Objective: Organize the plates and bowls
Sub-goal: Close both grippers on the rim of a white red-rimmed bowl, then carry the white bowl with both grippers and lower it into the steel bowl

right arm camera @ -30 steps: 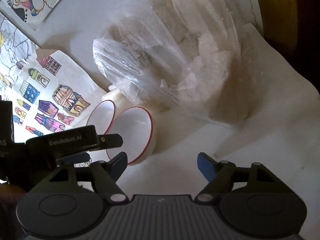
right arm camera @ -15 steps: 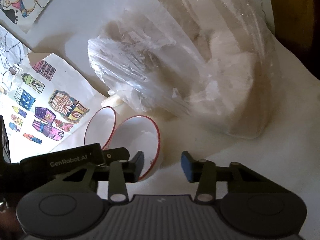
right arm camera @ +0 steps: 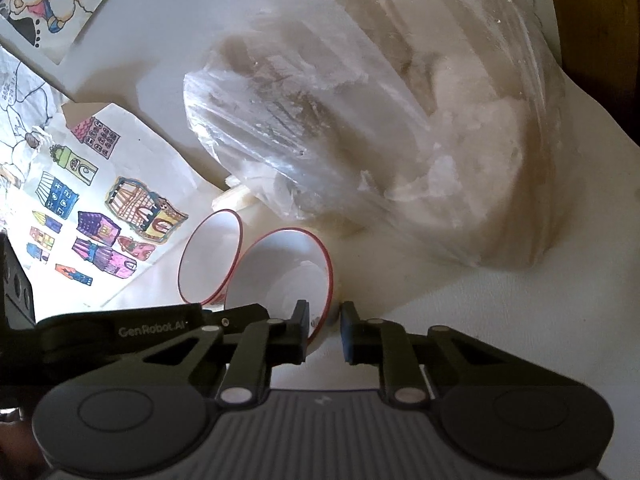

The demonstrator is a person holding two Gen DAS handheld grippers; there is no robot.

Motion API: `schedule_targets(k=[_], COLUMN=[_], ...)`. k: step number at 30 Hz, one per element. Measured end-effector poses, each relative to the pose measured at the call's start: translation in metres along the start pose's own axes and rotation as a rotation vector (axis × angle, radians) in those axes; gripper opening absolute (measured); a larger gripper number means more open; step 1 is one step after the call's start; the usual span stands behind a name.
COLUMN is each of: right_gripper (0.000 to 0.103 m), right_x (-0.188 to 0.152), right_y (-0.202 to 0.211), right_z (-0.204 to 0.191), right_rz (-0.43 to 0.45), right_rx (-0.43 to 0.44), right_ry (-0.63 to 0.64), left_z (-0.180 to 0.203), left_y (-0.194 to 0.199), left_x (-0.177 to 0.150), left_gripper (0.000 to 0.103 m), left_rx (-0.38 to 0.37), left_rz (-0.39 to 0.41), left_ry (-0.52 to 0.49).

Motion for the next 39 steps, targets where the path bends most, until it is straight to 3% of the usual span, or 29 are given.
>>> schedule_targets(k=[10, 24, 39], right_gripper=[0.017, 0.017, 0.018], right_x=[-0.014, -0.024, -0.058], right_y=[0.014, 0.064, 0.092], right_z=[0.002, -0.022, -0.064], right_rz=[-0.022, 0.052, 0.066], right_rx=[-0.013, -0.011, -0.005], right_ry=[0.002, 0.033, 0.07], left_z=[0.002, 0.013, -0.016], left_y=[0.02, 0.072, 0.121], left_x=[-0.021, -0.033, -0.052], left_gripper=[0.011, 0.011, 0.011], left_rx=[-0.045, -0.122, -0.163], left_rz=[-0.001, 0.049, 0.091], left_ry=[-0.016, -0.073, -0.099])
Point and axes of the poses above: each gripper's, at about its wrist camera, not at the fingertips, and y roughly against the way its jaws point, z to its right, x to its top, the point moved 2 cm from there along -y, roughly the way its jaws point, and after that the axes turned 4 degrees about -x, right-handed, at the moved point
